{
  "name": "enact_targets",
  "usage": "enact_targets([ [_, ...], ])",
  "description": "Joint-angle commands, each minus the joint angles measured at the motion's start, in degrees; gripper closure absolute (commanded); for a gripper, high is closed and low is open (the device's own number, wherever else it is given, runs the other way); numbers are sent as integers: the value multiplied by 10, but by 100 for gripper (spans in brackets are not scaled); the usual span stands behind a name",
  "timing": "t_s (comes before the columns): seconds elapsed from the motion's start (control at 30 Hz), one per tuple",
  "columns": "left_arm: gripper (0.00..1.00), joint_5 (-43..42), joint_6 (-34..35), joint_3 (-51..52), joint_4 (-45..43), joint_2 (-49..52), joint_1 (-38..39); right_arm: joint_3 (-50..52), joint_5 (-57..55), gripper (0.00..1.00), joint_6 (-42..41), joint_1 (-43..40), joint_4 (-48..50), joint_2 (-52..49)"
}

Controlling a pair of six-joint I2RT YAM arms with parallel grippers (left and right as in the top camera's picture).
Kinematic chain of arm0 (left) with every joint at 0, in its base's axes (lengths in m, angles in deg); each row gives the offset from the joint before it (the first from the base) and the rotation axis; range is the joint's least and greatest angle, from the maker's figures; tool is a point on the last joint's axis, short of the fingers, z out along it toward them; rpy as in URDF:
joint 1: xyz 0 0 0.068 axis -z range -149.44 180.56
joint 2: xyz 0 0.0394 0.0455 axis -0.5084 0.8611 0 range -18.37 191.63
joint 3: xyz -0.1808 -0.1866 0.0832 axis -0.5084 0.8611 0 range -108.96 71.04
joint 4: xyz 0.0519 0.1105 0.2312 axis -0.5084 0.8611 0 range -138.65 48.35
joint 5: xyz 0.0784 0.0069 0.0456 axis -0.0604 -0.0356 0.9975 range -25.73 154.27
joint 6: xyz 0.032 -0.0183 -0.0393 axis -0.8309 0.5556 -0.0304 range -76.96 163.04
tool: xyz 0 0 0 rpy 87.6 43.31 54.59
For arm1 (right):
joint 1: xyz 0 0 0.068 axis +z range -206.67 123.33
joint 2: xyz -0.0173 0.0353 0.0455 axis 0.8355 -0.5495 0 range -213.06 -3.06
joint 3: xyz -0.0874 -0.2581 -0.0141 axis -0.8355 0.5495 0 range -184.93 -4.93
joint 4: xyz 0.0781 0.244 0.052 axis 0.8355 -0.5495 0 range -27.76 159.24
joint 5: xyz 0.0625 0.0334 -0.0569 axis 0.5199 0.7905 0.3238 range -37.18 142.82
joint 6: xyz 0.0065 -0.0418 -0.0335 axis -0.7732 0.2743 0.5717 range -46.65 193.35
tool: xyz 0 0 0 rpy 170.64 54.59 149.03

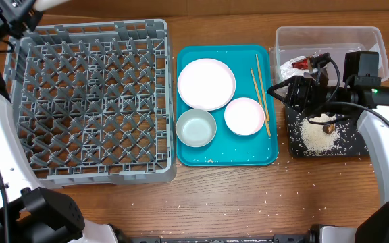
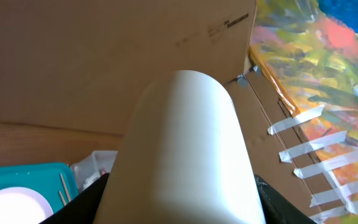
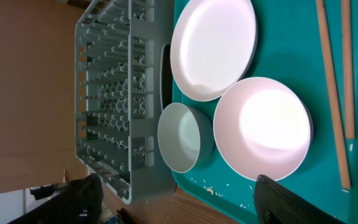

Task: Sort waste into correct bins and load items into the dishwasher
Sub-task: 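Carry the cup with the left gripper and set it upside down in the rack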

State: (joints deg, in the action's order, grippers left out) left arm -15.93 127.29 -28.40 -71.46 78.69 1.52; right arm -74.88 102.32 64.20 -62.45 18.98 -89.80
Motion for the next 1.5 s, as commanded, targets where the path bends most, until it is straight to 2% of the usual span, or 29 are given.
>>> enact_targets([
  [0.0,83,32,-18,-31,19,0,-2,-2,0,21,5,3,0,-3],
  [0.23,84,72,-10,-55,40,0,-2,-2,0,21,7,3,0,-3],
  [0.43,85,100,-57,-93,136,0,-2,-2,0,21,7,3,0,-3],
  [0.57,85,116,-124,-132,240,0,-2,-2,0,20,7,3,0,-3],
  [0.8,85,178,-325,-227,525,-1,5,-2,0,20,7,3,0,-3],
  [1.0,87,327,-508,-303,808,-1,45,-2,-3,20,7,3,0,-3],
  [1.17,87,506,-620,-316,1013,-1,118,-2,-28,17,7,3,-12,-3],
  [1.33,87,726,-634,-289,1161,2,226,-2,-30,17,7,3,-24,-3],
  [1.47,89,754,-626,-238,1196,2,297,-2,-35,16,7,3,-28,-3],
])
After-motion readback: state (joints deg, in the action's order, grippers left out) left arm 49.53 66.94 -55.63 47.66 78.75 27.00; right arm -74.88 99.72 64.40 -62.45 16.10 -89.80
